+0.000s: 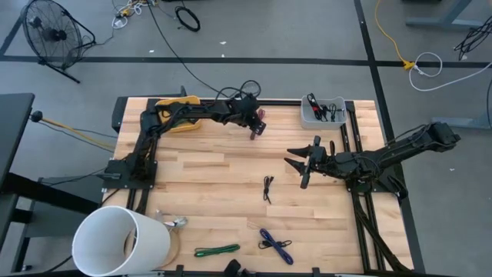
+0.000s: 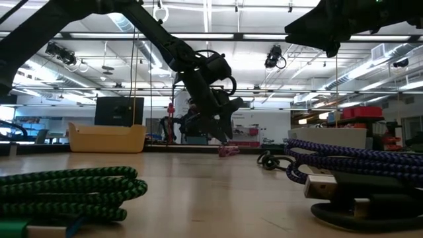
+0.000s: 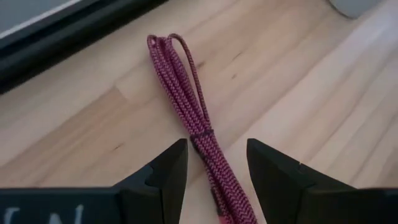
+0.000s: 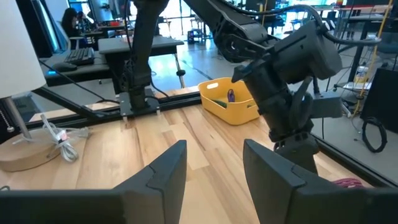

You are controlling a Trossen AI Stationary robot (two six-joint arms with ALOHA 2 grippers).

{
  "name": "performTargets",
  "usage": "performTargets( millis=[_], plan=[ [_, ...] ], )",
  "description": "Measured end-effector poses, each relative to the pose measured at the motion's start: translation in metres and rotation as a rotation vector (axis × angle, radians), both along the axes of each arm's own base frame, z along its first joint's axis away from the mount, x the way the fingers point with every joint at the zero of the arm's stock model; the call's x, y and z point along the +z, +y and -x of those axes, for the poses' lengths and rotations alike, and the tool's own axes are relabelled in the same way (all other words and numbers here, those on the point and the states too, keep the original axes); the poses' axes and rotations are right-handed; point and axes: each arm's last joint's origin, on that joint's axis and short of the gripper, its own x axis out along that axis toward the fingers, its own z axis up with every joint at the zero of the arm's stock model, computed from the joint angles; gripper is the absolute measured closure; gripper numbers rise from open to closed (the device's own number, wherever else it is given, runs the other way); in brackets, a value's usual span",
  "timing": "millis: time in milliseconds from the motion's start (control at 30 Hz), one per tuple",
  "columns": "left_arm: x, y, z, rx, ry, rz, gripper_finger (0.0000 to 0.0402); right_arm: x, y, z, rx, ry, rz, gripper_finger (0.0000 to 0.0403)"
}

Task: Pick & Place USB Port
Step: Put the pink charger cable into the yellow bin

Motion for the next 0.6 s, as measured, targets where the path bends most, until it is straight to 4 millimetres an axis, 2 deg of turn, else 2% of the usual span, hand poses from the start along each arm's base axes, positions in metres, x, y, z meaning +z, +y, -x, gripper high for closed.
performTargets(
  millis=[333, 467, 600],
  plan=[
    [-0.003, -0.028, -0.010, -0.035, 0.028, 0.010, 0.0230, 0.000, 0.000, 0.000, 0.000, -0.002, 0.000, 0.0243],
    [-0.011, -0.035, -0.010, -0.028, 0.086, -0.015, 0.0230, 0.000, 0.000, 0.000, 0.000, -0.004, -0.001, 0.0243],
    [-0.009, -0.034, -0.011, -0.006, 0.090, -0.047, 0.0230, 0.001, 0.000, 0.000, 0.000, -0.009, -0.003, 0.0243]
  ],
)
